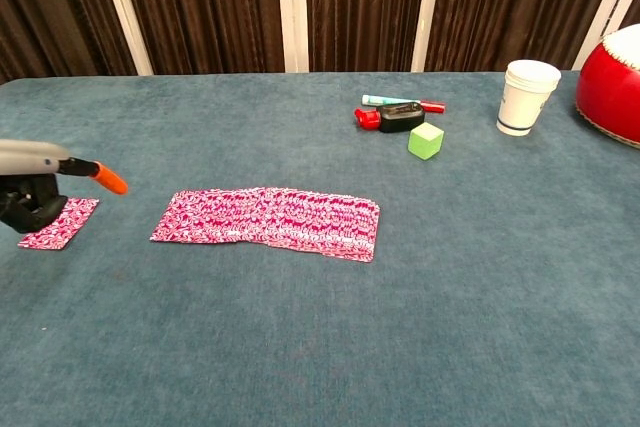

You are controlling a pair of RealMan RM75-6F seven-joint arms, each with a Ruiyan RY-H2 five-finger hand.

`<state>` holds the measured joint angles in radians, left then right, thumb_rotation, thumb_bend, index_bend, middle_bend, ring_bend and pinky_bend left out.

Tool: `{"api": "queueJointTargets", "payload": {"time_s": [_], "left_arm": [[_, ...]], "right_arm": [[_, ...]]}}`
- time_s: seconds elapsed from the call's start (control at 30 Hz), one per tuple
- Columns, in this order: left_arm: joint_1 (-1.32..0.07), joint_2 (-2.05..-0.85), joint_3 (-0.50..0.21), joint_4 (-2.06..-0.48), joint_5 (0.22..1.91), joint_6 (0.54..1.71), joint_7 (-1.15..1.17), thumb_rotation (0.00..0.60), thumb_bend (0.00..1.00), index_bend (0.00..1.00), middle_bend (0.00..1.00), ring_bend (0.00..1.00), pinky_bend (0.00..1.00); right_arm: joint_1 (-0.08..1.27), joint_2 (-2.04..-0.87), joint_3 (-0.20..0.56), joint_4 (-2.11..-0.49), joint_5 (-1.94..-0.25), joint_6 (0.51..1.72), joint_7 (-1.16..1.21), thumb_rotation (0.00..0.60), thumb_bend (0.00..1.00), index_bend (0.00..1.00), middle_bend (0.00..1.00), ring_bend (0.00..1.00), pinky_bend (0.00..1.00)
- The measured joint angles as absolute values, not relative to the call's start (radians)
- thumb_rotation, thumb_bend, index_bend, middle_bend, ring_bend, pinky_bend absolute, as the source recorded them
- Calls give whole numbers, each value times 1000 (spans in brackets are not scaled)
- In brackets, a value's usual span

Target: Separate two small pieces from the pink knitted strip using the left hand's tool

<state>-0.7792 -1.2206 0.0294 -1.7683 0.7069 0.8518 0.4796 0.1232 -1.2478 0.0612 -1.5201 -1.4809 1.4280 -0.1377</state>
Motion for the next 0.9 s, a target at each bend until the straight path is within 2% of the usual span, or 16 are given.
{"api": "queueJointTargets", "payload": {"time_s": [0.5, 0.9], "left_arm": [[-883, -1337, 27, -1755, 558, 895, 619, 600, 1000, 117, 844, 808, 716], [-920, -1382, 33, -1740, 492, 912, 659, 600, 1000, 99, 843, 808, 716]], "right_arm": [[126, -1251, 61, -1513, -1477, 1422, -134, 600, 285, 13, 150, 228, 238], [125, -1249, 64, -1515, -1474, 1425, -128, 600, 285, 14, 150, 228, 238]]}}
